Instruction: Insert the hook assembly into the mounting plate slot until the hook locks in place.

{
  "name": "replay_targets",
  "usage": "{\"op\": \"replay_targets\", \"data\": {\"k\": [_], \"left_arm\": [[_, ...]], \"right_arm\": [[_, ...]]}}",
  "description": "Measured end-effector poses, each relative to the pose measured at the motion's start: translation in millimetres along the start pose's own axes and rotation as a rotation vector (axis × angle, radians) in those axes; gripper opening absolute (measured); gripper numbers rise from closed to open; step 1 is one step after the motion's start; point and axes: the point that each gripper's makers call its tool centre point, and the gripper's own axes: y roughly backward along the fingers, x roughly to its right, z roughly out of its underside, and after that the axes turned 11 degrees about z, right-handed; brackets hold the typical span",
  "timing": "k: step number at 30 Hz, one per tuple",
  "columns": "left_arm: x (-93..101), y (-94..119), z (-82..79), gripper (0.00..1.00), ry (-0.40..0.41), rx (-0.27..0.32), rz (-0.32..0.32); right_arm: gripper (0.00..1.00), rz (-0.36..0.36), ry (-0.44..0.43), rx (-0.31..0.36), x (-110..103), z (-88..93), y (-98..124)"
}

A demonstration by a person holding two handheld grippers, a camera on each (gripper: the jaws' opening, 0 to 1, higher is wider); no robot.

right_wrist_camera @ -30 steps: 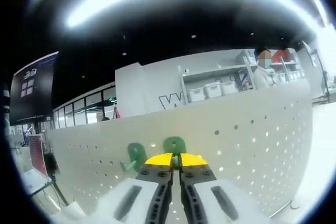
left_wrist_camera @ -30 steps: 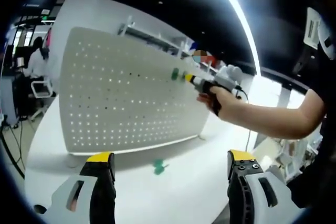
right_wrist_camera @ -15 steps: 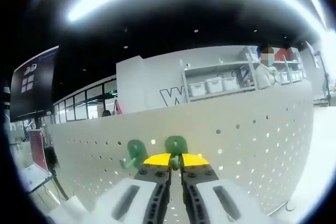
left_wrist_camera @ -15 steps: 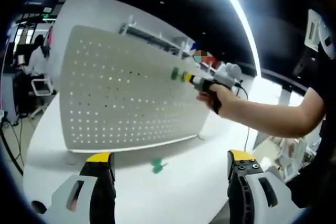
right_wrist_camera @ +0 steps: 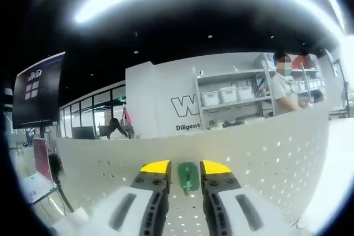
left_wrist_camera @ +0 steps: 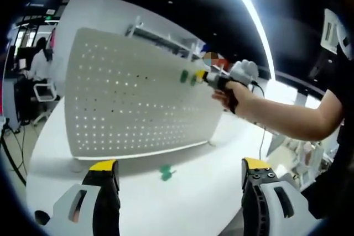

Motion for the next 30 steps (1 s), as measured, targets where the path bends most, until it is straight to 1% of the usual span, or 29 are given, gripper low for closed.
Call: {"op": "replay_targets", "data": {"k": [3,7,11,14,16,19,21,22,24,28,29,30], "left_arm": [[-0.7,1,2.2,0.93,0.0,-0.006,-0.005],[-2.0,4,7.6,0.94,0.013,-0.015,-0.009],[-3.2,5,13.3,0.94,0.018,-0.03,-0.015],[-3.8,5,17.5,0.95,0.019,-0.041,-0.017],[-4.2,5,20.5,0.95,0.022,-0.048,-0.018],[-2.5,5,20.9,0.95,0.022,-0.047,-0.016],[-0.8,5,20.5,0.95,0.022,-0.046,-0.012],[-0.6,5,20.7,0.95,0.021,-0.047,-0.011],[-0.8,5,21.7,0.95,0.025,-0.049,-0.01],[-1.0,7,24.3,0.94,0.036,-0.054,-0.01],[-0.9,8,24.9,0.94,0.037,-0.055,-0.012],[-1.0,8,25.5,0.94,0.038,-0.056,-0.013]], "right_arm": [[0.21,-0.009,-0.01,0.002,2,-4.5,6],[0.21,-0.035,0.007,-0.006,3,-5.1,19],[0.21,-0.047,0.016,-0.032,11,1.8,32],[0.22,-0.059,0.052,-0.058,19,10.5,45],[0.22,-0.062,0.052,-0.072,23,15.8,51],[0.22,-0.089,0.073,-0.107,31,34.4,64],[0.23,-0.082,0.054,-0.133,38,45.7,74],[0.23,-0.08,0.052,-0.138,38,47.8,76],[0.23,-0.074,0.058,-0.166,43,59.7,86],[0.24,-0.097,0.073,-0.227,43,84.3,109],[0.24,-0.114,0.07,-0.259,41,94.8,117],[0.24,-0.123,0.074,-0.278,40,101.0,123]]}}
